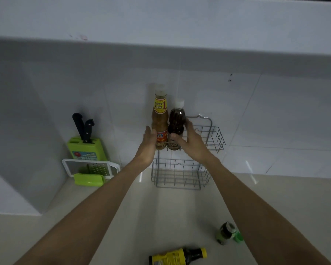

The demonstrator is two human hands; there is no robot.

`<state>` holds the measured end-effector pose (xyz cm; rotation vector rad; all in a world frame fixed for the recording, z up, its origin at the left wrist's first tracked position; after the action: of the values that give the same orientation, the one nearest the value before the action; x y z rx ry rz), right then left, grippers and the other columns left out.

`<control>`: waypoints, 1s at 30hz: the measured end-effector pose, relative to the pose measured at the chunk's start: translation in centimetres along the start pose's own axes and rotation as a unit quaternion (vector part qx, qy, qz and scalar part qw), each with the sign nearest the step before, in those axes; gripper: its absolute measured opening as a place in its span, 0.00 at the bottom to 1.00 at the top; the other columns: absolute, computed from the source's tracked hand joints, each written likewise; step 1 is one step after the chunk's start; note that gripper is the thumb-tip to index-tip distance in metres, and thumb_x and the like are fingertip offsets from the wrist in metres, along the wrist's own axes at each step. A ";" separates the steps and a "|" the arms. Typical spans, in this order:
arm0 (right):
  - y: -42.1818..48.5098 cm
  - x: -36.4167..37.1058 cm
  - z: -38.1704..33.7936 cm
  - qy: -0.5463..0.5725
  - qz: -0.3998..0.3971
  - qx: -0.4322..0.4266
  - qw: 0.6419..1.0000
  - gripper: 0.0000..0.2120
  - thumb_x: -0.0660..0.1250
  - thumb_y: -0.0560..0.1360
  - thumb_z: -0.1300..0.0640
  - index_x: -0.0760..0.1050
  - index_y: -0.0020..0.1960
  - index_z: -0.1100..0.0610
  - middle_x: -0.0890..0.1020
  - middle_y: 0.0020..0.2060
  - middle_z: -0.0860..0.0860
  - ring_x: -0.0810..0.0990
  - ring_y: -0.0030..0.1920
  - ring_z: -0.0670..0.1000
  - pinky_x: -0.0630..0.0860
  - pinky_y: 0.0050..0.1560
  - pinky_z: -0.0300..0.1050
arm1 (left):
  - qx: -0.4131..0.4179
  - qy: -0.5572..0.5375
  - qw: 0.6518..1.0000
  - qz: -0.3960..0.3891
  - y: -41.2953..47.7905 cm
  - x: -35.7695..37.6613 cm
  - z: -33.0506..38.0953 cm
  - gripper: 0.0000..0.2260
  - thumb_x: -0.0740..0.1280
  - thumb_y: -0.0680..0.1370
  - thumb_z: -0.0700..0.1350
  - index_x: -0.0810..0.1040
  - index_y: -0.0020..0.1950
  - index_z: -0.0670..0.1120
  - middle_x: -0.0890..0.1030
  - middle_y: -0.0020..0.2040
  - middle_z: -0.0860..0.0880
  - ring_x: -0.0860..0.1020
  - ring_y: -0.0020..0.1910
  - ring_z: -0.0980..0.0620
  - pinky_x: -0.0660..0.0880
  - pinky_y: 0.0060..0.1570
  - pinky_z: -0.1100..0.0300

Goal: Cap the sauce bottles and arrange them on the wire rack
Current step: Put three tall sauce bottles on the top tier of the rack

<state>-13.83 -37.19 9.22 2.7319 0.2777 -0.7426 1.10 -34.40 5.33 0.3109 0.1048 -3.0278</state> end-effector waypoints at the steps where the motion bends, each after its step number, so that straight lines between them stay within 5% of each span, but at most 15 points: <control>1: -1.4 -0.9 -0.6 0.010 0.071 -0.030 0.997 0.31 0.64 0.78 0.49 0.55 0.76 0.54 0.70 0.70 0.50 0.69 0.68 0.47 0.67 0.66 0.43 | 0.000 0.025 0.999 0.030 -0.7 -0.4 -0.3 0.29 0.50 0.82 0.59 0.45 0.79 0.51 0.53 0.80 0.49 0.54 0.78 0.49 0.52 0.76 0.52; 3: -5.6 -1.4 0.1 0.012 0.159 -0.056 0.986 0.24 0.65 0.78 0.56 0.63 0.71 0.56 0.75 0.65 0.53 0.73 0.65 0.49 0.70 0.65 0.45 | 0.001 0.059 0.993 0.099 -2.8 -1.2 -1.5 0.30 0.59 0.81 0.51 0.50 0.79 0.45 0.56 0.79 0.46 0.58 0.77 0.47 0.55 0.75 0.55; 4: -7.7 -0.5 1.4 0.003 0.137 -0.050 0.989 0.20 0.65 0.77 0.59 0.67 0.68 0.55 0.77 0.61 0.52 0.76 0.62 0.48 0.73 0.64 0.46 | 0.001 0.076 0.990 0.116 -4.1 -1.3 -2.6 0.28 0.62 0.80 0.46 0.55 0.77 0.44 0.60 0.77 0.44 0.61 0.75 0.47 0.58 0.73 0.56; 7: -14.9 6.0 8.1 -0.069 -0.134 0.031 0.988 0.20 0.66 0.74 0.62 0.71 0.65 0.53 0.77 0.61 0.49 0.75 0.62 0.48 0.73 0.65 0.48 | -0.024 0.137 0.989 0.054 -7.8 0.7 -7.6 0.19 0.64 0.78 0.39 0.71 0.70 0.44 0.70 0.71 0.44 0.69 0.70 0.48 0.61 0.65 0.66; 9: -20.7 9.6 13.3 -0.171 -0.312 0.080 0.931 0.25 0.67 0.73 0.56 0.68 0.70 0.51 0.72 0.67 0.49 0.68 0.69 0.51 0.66 0.68 0.46 | -0.047 0.163 0.986 -0.007 -10.2 2.4 -11.1 0.15 0.64 0.78 0.37 0.76 0.64 0.44 0.73 0.68 0.45 0.71 0.68 0.49 0.61 0.58 0.72; 12: -26.3 11.1 18.4 -0.299 -0.390 0.089 0.866 0.29 0.71 0.72 0.51 0.66 0.70 0.54 0.70 0.66 0.53 0.69 0.65 0.56 0.65 0.61 0.46 | -0.110 0.181 0.973 -0.089 -13.2 4.2 -15.9 0.13 0.61 0.79 0.39 0.78 0.62 0.46 0.74 0.68 0.48 0.72 0.68 0.50 0.63 0.57 0.69; 19: -26.9 10.5 20.5 -0.303 -0.345 0.136 0.878 0.13 0.68 0.73 0.57 0.73 0.56 0.57 0.74 0.52 0.55 0.75 0.55 0.58 0.70 0.48 0.48 | -0.164 0.212 0.952 -0.147 -15.9 4.8 -19.9 0.14 0.61 0.78 0.40 0.78 0.62 0.48 0.74 0.69 0.48 0.71 0.67 0.50 0.65 0.58 0.64; 23: -25.7 8.6 19.7 -0.044 -0.268 0.247 0.930 0.13 0.76 0.68 0.57 0.74 0.47 0.54 0.77 0.44 0.52 0.76 0.44 0.52 0.74 0.42 0.43 | -0.175 0.202 0.956 -0.123 -15.8 3.9 -20.3 0.14 0.61 0.78 0.40 0.78 0.62 0.48 0.74 0.68 0.49 0.73 0.63 0.51 0.66 0.54 0.64; 27: -25.8 9.0 17.9 0.213 -0.155 0.351 0.899 0.18 0.74 0.71 0.57 0.71 0.54 0.64 0.81 0.46 0.64 0.82 0.45 0.58 0.80 0.46 0.50 | -0.197 0.168 0.962 -0.083 -15.8 2.8 -20.8 0.14 0.61 0.78 0.39 0.79 0.61 0.49 0.75 0.67 0.48 0.72 0.66 0.49 0.66 0.55 0.63; 30: -25.4 10.1 16.2 0.300 -0.109 0.329 0.889 0.12 0.69 0.76 0.59 0.71 0.57 0.59 0.81 0.53 0.59 0.82 0.50 0.59 0.79 0.51 0.54 | -0.202 0.147 0.967 -0.060 -15.6 2.3 -20.6 0.14 0.61 0.78 0.39 0.78 0.61 0.49 0.75 0.67 0.47 0.72 0.66 0.49 0.67 0.56 0.62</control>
<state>-19.36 -17.67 -15.25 3.5799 0.5551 0.0267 1.39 -17.50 -14.38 0.7286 0.7732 -2.9507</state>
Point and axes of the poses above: each hand's wrist, its own y-axis towards the middle knuckle, its own x-axis out of the palm, z = x × y, the point moved 10 cm from there along y, towards the middle knuckle
